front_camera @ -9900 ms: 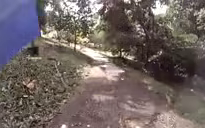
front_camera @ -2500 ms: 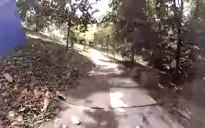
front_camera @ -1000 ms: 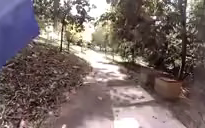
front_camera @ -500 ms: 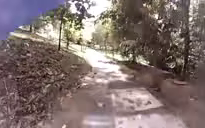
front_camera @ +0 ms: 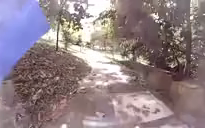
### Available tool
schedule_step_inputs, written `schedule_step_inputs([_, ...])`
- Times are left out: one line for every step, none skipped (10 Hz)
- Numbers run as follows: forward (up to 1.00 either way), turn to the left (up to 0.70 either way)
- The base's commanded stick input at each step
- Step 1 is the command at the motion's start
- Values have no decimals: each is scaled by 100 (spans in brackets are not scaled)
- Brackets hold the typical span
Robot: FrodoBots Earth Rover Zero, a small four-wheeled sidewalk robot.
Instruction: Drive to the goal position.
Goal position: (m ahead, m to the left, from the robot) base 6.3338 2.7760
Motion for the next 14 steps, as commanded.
schedule_step_inputs([50,0])
schedule_step_inputs([50,0])
schedule_step_inputs([50,0])
schedule_step_inputs([50,0])
schedule_step_inputs([50,0])
schedule_step_inputs([50,0])
schedule_step_inputs([50,0])
schedule_step_inputs([50,0])
schedule_step_inputs([50,0])
schedule_step_inputs([50,0])
schedule_step_inputs([50,0])
schedule_step_inputs([50,0])
schedule_step_inputs([50,0])
schedule_step_inputs([50,0])
